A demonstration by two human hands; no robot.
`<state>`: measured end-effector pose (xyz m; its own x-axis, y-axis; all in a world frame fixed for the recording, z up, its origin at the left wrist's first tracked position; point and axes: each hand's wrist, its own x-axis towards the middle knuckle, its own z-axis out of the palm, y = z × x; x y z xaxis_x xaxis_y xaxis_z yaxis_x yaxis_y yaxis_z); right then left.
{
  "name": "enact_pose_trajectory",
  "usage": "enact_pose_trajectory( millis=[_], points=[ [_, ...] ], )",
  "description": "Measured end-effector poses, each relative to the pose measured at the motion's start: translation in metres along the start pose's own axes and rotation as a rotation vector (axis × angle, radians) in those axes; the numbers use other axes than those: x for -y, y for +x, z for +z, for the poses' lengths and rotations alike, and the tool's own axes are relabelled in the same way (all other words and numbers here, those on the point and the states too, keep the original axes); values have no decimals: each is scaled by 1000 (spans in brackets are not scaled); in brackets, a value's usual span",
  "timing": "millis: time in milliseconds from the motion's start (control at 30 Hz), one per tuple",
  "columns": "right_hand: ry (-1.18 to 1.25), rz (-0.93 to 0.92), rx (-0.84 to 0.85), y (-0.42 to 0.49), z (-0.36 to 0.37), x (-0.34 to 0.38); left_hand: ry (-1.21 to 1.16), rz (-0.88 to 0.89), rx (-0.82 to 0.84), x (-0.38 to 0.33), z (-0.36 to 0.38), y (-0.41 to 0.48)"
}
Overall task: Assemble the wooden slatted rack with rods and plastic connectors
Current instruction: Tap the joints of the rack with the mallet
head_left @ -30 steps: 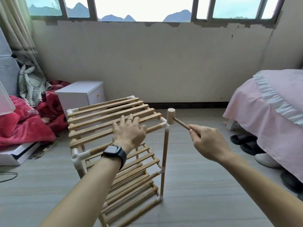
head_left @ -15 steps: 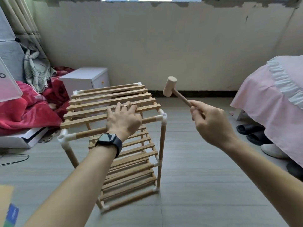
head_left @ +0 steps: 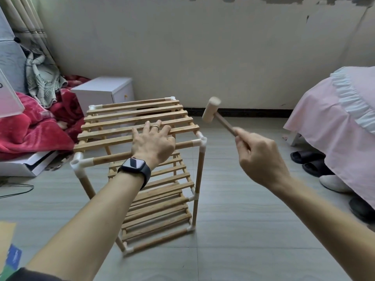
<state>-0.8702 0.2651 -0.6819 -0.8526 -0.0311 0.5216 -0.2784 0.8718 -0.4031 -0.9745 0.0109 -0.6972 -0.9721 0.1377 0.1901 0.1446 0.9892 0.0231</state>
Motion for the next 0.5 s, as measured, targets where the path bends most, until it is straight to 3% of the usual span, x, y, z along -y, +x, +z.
enact_pose_trajectory(
  millis=[67, 200, 300, 400, 433, 500],
  points=[
    [-81, -12, 157, 1, 2, -1, -1, 2, 9, 0, -1, 0],
    [-5, 4, -19, -2, 1, 0, -1, 8, 2, -1, 1, 0],
    [-75, -4, 152, -3, 3, 2, 0, 9, 8, 0, 2, 0],
    [0, 34, -77, -3, 3, 2, 0, 8, 3, 0, 2, 1],
    [-27, 1, -74, -6, 5, 2, -2, 5, 0, 0, 3, 0],
    [-117, -48, 95, -12, 11, 5, -5, 3, -4, 0, 3, 1]
  ],
)
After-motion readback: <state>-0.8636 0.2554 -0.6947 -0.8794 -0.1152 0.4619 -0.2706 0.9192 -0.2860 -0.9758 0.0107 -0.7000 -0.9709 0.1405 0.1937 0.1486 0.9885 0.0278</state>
